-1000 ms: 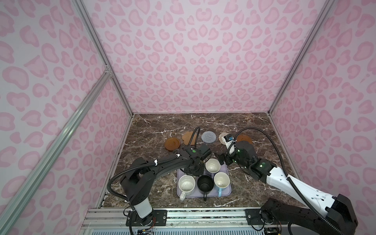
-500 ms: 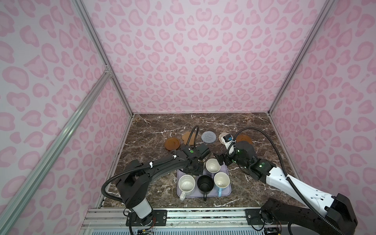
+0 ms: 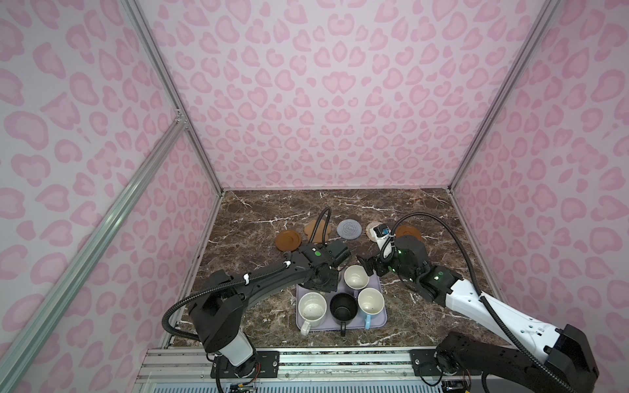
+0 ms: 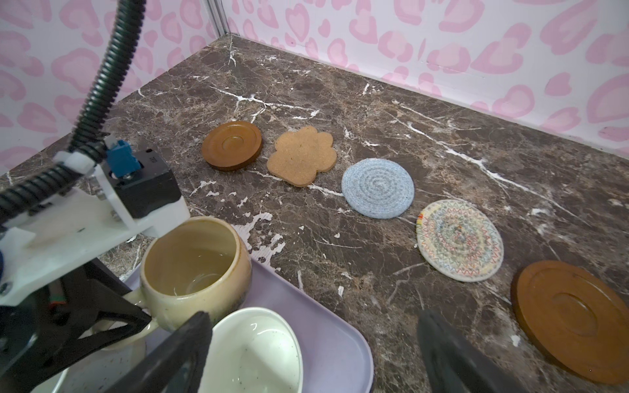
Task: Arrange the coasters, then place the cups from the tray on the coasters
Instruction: 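Lift the beige mug with the left gripper while the right gripper moves aside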
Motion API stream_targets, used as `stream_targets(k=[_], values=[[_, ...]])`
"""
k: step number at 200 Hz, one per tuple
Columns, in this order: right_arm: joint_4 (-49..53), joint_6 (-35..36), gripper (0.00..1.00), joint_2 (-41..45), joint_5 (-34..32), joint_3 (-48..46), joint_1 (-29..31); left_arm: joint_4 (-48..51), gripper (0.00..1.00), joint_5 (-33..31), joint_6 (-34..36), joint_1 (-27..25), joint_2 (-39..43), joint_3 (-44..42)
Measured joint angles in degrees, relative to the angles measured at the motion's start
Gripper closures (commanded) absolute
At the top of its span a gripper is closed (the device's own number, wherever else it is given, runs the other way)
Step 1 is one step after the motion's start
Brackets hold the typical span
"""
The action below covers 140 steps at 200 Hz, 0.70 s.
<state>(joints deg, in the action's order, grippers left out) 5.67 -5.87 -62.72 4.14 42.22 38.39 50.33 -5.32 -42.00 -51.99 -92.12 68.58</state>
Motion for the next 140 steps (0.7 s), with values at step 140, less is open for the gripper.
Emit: stream_targets(k=[140], values=[[-1.75,-0.98,0.06,-2.89,3.23,0.46,0.00,2.69,0.99,-7.74,-0.98,1.11,6.01,0.57]])
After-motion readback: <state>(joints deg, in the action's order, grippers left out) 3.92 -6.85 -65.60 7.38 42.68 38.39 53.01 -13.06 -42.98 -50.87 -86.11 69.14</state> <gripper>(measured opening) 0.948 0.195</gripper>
